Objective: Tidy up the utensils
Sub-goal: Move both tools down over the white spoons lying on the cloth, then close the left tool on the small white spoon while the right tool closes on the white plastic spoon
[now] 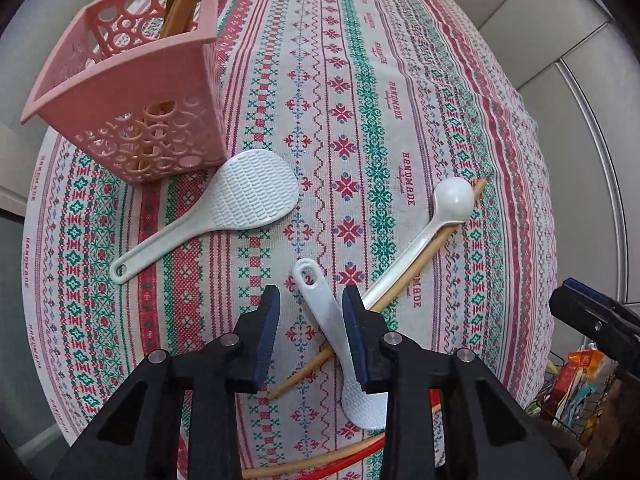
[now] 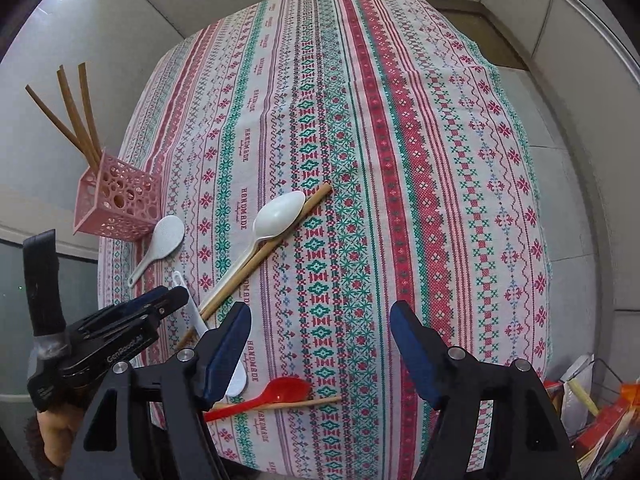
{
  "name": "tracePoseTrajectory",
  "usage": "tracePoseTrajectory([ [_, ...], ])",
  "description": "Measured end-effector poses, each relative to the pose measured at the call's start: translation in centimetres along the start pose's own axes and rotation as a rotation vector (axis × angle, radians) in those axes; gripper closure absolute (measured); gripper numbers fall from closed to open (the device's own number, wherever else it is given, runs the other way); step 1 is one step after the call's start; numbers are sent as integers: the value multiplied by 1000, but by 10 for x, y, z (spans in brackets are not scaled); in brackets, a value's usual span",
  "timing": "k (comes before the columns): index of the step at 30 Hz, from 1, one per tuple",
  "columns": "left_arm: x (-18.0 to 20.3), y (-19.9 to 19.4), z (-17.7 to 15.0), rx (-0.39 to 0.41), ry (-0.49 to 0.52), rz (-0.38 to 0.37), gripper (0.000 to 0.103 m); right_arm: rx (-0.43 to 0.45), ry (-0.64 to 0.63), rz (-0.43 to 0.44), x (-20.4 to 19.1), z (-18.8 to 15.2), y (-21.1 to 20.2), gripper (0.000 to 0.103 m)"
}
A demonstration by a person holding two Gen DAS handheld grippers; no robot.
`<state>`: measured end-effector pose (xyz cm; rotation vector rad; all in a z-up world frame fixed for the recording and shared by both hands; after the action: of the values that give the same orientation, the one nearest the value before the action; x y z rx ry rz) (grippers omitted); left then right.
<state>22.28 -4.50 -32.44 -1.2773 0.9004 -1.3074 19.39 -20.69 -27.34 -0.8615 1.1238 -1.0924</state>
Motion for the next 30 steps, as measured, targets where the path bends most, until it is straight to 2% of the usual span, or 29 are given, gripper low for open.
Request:
tracePoseTrajectory([
  [7, 7, 12, 5, 7, -19, 47, 81, -7, 8, 0, 6, 0, 1, 30],
  [12, 14, 10, 5, 13, 9, 40, 88, -5, 22, 6, 10, 4, 0, 30],
  [19, 28, -28, 7, 118, 97, 22, 88, 1, 101, 59, 15, 18, 2, 30],
  [23, 24, -55, 8, 181, 134, 10, 89, 5, 148, 91, 13, 27, 8, 31],
  [25, 18, -68, 9, 205, 144, 2, 89, 4, 168, 112, 9, 33, 13, 42],
  [30, -4, -96, 5, 249, 154, -17, 90, -12, 194, 143, -9, 46, 30, 55],
])
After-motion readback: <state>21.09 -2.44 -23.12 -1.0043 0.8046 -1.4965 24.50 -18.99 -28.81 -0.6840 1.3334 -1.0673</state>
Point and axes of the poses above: each gripper's, at about its wrist camera, not at the fingertips, and y roughly the way its jaws point, x to its right, z to its top, the point moved 8 cm from there along y, roughly the way its jaws point, and after that the axes turned 6 degrees about -y, right-handed, at the moved point
